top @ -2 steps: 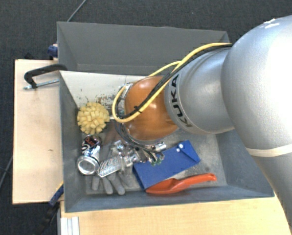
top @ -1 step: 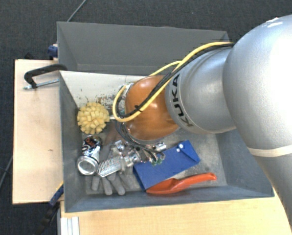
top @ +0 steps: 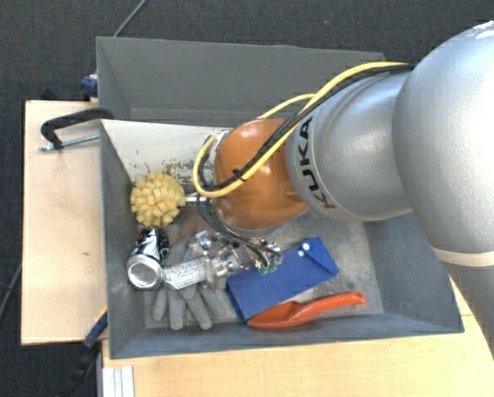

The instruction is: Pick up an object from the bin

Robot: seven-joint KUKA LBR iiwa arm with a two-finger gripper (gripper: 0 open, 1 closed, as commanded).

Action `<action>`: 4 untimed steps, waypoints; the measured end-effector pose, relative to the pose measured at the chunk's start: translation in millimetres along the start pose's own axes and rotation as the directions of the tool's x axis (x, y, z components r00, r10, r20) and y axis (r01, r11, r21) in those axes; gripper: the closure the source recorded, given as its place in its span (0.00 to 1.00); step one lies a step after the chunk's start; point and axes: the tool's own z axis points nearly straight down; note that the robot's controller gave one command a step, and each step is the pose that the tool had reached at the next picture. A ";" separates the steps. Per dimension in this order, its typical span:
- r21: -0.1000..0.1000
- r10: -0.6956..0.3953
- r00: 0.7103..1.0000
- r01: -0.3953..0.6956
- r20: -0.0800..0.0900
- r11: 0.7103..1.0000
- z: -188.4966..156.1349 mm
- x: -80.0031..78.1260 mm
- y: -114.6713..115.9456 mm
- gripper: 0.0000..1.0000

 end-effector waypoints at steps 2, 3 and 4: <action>-0.001 0.000 1.000 0.000 0.001 1.000 -14.6 -0.6 0.6 1.00; -0.001 0.000 1.000 0.000 0.001 1.000 -24.5 -0.7 0.7 1.00; -0.001 0.000 1.000 0.000 0.004 1.000 -32.3 -1.4 0.8 1.00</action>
Offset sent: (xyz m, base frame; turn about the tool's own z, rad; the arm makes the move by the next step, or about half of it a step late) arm 0.0000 0.0002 0.0385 0.0000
